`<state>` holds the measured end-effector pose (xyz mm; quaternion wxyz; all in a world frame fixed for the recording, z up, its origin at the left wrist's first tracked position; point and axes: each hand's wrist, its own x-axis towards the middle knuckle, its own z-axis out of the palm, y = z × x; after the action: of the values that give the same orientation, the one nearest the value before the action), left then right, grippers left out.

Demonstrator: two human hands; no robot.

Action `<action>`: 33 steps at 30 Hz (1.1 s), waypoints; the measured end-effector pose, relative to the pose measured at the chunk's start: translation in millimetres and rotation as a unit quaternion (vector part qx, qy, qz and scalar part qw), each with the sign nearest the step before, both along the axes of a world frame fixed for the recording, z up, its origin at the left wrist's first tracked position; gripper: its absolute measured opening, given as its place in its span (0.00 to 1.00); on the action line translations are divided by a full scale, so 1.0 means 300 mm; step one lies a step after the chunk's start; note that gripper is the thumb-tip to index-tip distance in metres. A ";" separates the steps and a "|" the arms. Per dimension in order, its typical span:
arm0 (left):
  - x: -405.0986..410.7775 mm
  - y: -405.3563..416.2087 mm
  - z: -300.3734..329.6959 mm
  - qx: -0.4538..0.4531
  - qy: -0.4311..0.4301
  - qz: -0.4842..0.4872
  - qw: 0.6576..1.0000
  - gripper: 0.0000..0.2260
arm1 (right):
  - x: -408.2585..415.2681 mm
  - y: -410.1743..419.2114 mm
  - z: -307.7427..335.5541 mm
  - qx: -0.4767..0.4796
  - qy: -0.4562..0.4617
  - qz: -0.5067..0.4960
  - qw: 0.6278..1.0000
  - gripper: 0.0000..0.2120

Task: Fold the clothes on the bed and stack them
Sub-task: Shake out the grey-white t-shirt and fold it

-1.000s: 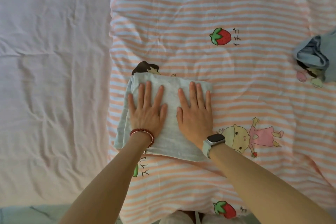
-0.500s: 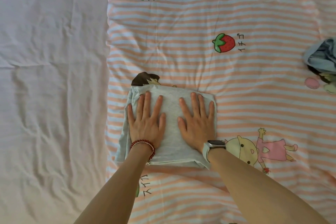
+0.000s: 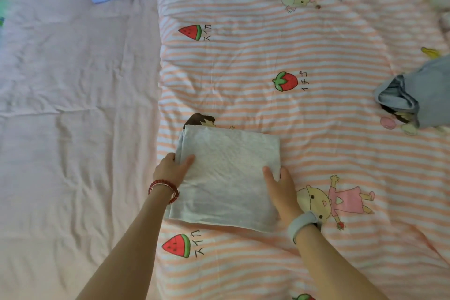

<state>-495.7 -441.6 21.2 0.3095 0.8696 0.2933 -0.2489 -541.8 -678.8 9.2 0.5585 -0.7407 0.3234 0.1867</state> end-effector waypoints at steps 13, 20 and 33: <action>-0.457 -0.150 0.276 -0.096 -0.221 0.153 0.959 0.16 | -0.333 -0.073 0.286 0.018 -0.119 0.022 0.993 0.04; -0.987 -0.104 0.468 -0.065 -0.259 0.249 0.931 0.15 | -0.647 -0.034 0.468 0.071 -0.115 0.121 0.983 0.06; -1.417 0.360 0.477 -0.043 -0.278 0.452 0.846 0.15 | -0.831 0.570 0.509 0.044 -0.116 0.315 0.941 0.04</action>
<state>-920.7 -333.6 164.4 0.4936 0.6591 0.5448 0.1587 -791.1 -507.9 161.9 0.5371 -0.7956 -0.0018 0.2802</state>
